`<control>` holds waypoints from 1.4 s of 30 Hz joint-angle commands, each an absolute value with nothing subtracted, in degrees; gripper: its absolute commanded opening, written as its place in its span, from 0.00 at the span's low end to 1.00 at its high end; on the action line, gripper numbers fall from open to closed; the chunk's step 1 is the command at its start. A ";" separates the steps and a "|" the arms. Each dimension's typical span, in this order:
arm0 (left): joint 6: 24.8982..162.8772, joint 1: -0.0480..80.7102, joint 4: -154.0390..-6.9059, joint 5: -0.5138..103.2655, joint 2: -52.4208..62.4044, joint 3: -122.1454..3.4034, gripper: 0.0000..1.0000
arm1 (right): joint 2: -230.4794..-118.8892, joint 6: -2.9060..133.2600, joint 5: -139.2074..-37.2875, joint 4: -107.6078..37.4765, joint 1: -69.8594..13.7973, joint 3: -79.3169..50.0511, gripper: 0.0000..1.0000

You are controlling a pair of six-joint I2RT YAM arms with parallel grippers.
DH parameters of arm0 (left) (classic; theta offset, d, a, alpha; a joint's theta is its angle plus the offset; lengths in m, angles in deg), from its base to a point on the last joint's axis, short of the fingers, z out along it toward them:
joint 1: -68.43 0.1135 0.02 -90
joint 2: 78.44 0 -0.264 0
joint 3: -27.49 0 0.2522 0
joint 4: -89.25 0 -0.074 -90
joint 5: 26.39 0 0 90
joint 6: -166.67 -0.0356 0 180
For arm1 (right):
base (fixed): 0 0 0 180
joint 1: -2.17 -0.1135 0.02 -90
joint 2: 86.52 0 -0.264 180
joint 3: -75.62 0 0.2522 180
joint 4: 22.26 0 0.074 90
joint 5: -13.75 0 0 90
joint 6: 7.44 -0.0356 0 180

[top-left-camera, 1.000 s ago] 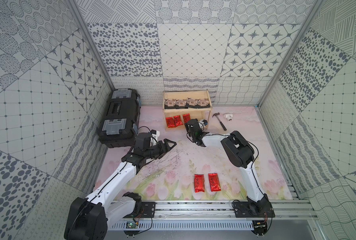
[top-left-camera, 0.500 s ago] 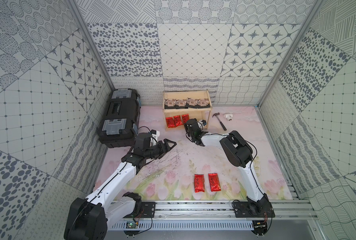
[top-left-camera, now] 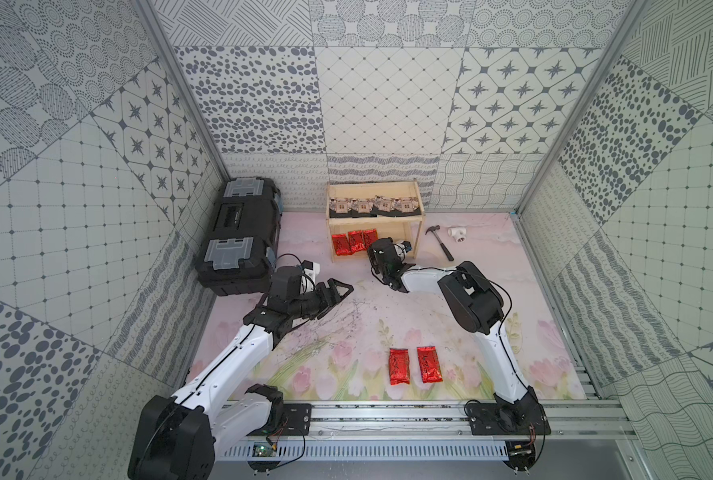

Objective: Place the tea bags on the shelf by color
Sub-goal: Place the tea bag on the shelf, then move the tea bag to the center of the board.

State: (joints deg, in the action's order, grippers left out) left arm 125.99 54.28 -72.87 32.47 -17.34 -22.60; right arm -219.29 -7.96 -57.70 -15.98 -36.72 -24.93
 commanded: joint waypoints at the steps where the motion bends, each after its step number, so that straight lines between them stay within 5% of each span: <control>1: 124.13 53.75 -72.47 30.65 -17.54 -22.65 0.82 | -218.07 -7.30 -58.50 -15.20 -36.90 -23.26 0.46; 6: 124.47 53.99 -71.69 31.15 -17.73 -22.66 0.82 | -212.01 -5.23 -61.49 -14.40 -36.91 -16.69 0.60; 13: 125.77 53.40 -69.70 33.51 -18.56 -18.93 0.81 | -194.65 6.26 -67.82 -17.81 -39.62 -0.69 0.67; 18: 126.35 52.86 -67.87 35.87 -18.14 -15.23 0.79 | -177.76 16.15 -65.93 -32.66 -45.23 12.66 0.67; 22: 127.09 49.15 -66.93 38.27 -16.34 -15.26 0.78 | -168.65 23.10 -54.34 -55.78 -54.90 13.49 0.65; 30: 126.16 45.73 -63.96 38.91 -10.13 -20.60 0.78 | -170.30 22.08 -52.68 -78.14 -70.36 7.83 0.78; 42: 125.67 45.49 -64.44 39.56 -8.31 -21.10 0.79 | -176.19 22.71 -58.35 -68.60 -72.09 11.45 0.87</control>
